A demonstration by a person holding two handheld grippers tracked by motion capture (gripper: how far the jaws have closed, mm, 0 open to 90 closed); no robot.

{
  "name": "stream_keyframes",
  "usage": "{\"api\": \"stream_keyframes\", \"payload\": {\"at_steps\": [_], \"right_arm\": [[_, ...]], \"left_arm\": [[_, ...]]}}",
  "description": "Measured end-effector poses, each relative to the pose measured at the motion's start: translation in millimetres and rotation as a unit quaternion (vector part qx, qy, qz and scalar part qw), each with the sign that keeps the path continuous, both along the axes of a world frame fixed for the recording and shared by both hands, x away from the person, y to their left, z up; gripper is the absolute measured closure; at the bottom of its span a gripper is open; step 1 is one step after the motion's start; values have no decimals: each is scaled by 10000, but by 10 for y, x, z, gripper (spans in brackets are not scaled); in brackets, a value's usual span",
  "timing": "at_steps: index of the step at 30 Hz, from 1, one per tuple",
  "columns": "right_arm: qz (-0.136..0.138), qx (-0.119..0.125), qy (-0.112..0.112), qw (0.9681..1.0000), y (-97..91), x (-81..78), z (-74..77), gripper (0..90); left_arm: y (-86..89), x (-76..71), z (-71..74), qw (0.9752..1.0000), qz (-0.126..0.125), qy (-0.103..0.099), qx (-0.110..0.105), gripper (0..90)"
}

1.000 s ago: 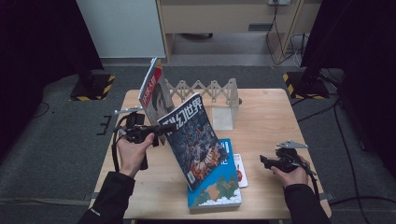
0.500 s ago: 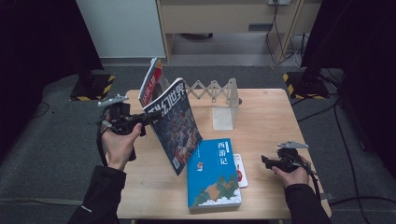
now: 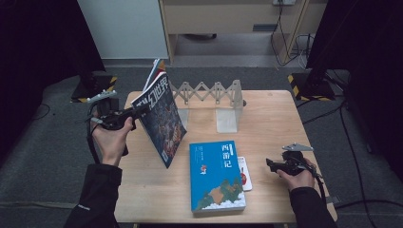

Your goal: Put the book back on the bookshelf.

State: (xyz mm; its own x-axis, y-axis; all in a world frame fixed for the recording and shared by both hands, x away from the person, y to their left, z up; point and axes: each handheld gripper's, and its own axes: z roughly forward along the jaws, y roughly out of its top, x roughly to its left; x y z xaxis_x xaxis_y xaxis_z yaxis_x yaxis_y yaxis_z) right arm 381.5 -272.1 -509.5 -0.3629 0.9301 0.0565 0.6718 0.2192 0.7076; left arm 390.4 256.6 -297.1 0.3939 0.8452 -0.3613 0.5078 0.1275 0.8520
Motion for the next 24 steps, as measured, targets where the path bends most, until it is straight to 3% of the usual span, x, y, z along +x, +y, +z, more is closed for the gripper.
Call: {"api": "stream_keyframes", "payload": {"at_steps": [15,21,24], "right_arm": [[3,20,27,10000,-3,10,-9,245],[3,22,24,10000,-8,15,-12,247],[1,18,49,10000,-5,18,-19,247]], "left_arm": [[-183,252,-100,9991,368,-121,181,819],[-209,339,-125,9977,600,-236,224,819],[-251,387,-125,9960,727,-339,382,819]]}}
